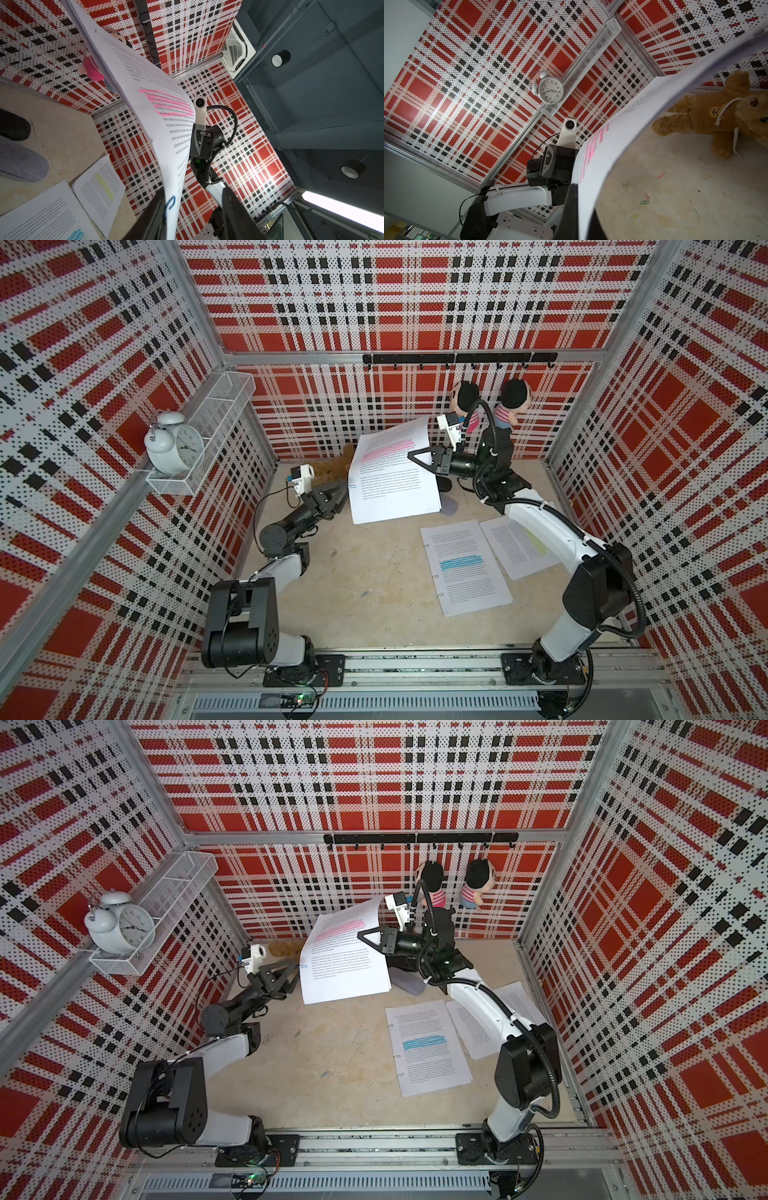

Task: Unclip the paperclips from the documents
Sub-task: Remove the paper clip from the document.

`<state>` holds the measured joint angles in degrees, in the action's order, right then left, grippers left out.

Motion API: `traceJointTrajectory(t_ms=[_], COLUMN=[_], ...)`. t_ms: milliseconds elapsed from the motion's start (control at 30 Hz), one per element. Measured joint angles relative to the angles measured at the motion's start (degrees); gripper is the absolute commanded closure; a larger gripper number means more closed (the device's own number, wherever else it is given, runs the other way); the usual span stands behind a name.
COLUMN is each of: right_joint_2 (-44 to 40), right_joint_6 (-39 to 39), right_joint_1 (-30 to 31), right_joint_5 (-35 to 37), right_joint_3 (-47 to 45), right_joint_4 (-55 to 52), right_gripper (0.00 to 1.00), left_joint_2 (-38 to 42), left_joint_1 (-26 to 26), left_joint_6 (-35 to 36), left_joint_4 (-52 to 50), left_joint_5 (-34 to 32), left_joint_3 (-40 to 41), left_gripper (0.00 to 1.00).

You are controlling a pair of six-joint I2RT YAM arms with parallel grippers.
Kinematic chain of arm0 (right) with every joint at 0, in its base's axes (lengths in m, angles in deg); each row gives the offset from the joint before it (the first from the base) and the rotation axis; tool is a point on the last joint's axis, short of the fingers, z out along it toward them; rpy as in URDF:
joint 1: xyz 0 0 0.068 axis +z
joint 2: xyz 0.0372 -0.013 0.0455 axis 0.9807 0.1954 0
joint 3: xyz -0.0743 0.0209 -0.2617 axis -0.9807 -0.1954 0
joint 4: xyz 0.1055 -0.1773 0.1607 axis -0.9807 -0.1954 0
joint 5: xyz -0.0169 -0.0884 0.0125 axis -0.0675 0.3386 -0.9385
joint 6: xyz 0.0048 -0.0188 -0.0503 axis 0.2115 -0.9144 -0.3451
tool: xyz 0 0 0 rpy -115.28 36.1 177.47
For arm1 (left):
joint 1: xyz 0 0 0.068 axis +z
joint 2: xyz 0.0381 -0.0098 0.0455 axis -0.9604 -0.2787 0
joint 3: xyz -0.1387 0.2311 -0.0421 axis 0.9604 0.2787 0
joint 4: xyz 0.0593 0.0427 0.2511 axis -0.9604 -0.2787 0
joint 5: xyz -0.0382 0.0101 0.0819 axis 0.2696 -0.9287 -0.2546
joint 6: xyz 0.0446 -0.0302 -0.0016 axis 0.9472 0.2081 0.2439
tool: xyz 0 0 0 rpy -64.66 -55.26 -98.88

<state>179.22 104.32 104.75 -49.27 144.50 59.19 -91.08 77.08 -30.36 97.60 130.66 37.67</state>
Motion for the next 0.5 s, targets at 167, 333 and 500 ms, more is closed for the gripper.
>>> traceJointTrajectory(t_ms=[167,333,500], right_joint_2=[0.0,0.0,0.0], right_joint_6=[-0.04,-1.07,-3.13], right_joint_1=[0.0,0.0,0.0], right_joint_5=[-0.24,-0.24,-0.26], right_joint_3=[0.31,0.55,2.1], right_joint_4=[-0.04,-1.36,-4.9], right_gripper=[1.0,1.0,1.0], left_joint_2=[-0.24,-0.5,-0.9], left_joint_1=[-0.68,-0.85,-0.85], left_joint_6=[-0.42,-0.98,-1.25], left_joint_4=[0.0,0.0,0.0], left_joint_5=[0.79,1.44,1.66], left_joint_3=[0.0,0.0,0.0], left_gripper=[0.55,0.77,0.96])
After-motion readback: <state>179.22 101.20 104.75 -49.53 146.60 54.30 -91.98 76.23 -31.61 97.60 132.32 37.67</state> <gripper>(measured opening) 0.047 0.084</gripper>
